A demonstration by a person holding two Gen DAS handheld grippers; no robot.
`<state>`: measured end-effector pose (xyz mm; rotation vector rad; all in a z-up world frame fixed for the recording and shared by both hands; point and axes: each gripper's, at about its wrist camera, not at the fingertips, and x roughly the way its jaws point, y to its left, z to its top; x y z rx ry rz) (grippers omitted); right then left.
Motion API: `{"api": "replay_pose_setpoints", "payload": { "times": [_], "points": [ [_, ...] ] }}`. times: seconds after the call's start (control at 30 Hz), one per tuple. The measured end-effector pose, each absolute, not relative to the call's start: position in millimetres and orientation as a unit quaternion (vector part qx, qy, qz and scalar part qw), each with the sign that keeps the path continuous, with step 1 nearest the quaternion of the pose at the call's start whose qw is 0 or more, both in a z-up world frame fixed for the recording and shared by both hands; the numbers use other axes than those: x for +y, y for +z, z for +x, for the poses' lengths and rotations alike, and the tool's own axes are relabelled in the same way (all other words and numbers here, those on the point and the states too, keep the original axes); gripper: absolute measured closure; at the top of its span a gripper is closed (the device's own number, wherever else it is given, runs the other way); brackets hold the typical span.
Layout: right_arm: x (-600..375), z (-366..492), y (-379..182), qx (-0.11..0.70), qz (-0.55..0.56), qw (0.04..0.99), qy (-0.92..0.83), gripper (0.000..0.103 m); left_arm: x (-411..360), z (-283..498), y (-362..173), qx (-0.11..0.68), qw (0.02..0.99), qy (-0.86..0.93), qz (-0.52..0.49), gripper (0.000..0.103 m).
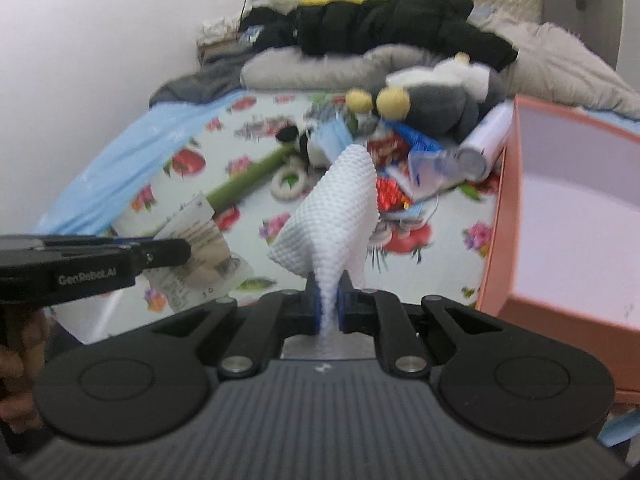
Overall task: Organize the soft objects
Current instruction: 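Lift the towel and bag and carry both tools over the pink box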
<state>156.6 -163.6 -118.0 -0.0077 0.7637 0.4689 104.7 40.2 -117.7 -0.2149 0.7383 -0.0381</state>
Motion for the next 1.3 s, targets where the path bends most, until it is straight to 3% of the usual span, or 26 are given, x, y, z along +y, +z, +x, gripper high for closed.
{"api": "replay_pose_setpoints", "payload": {
  "times": [0.43,0.77,1.13,1.3],
  "points": [
    [-180.6,133.9,-33.9,0.277,0.013,0.934,0.226,0.091,21.1,87.5,-28.2,0.274,0.954,-0.037,-0.118,0.092],
    [-218.2,122.1,7.2,0.230,0.029,0.954,0.193,0.091,-10.1,85.0,10.9,0.245,0.960,-0.078,-0.112,0.092],
    [-270.4,125.7,12.1,0.221,0.044,0.966,0.130,0.091,-74.8,120.4,24.7,0.250,0.951,-0.150,-0.100,0.092],
    [-300.6,151.6,-5.2,0.256,0.064,0.959,0.104,0.091,-109.5,150.2,14.6,0.276,0.941,-0.173,-0.090,0.092]
  ]
}}
